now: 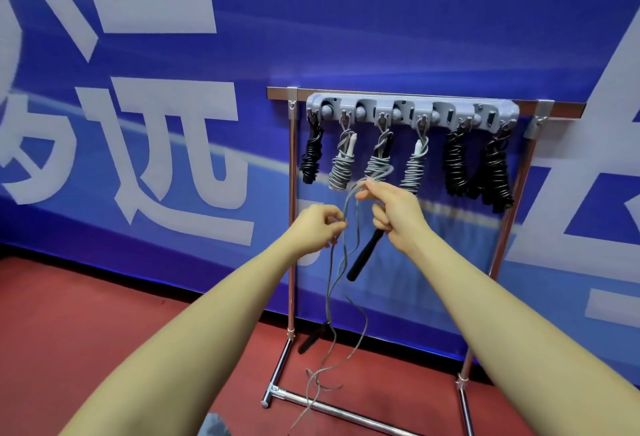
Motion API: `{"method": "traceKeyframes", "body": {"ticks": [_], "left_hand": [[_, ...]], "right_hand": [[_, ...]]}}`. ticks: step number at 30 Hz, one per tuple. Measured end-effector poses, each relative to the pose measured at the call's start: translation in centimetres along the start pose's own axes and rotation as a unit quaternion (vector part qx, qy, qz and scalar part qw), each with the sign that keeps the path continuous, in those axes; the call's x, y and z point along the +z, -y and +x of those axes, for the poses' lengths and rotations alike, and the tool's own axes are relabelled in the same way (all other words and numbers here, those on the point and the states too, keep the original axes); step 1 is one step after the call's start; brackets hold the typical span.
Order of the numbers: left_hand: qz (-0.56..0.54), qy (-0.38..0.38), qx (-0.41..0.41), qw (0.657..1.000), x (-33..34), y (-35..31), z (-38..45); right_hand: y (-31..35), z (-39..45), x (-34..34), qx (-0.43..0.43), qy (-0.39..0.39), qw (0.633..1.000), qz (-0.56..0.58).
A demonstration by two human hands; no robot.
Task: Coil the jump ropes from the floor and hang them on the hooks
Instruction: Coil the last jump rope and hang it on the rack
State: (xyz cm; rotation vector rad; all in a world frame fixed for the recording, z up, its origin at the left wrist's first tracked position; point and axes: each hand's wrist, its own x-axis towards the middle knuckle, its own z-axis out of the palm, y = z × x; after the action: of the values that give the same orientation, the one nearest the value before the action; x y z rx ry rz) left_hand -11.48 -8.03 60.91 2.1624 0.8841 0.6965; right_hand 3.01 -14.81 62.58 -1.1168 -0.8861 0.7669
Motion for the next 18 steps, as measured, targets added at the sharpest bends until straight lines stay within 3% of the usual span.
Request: {"method": "traceKeyframes", "body": {"ticks": [4,9,13,18], "left_hand": [[-0.073,-0.103,0.017,0.992,-1.2,-1.9,1.3],[-0.195,-0.079,0.034,0.977,-2.8,-5.9,2.4],[-0.206,-0.078,0.031,0.975,-2.6,-6.7,2.6],[-0.129,-0.104,-0.011,0.986,0.0,-3.1,0.4]], "right_hand": [[-1.7,-0.9,-0.3,0.025,0.018,0.997,-0.077],[-4.0,-2.4,0.1,0.053,0.056,0.973,-0.220],[-4.1,-2.1,-0.1,0.032,0.008,0.981,-0.191],[-2.4,-1.2,-0.4,0.026,0.005,0.997,-0.075]]}}
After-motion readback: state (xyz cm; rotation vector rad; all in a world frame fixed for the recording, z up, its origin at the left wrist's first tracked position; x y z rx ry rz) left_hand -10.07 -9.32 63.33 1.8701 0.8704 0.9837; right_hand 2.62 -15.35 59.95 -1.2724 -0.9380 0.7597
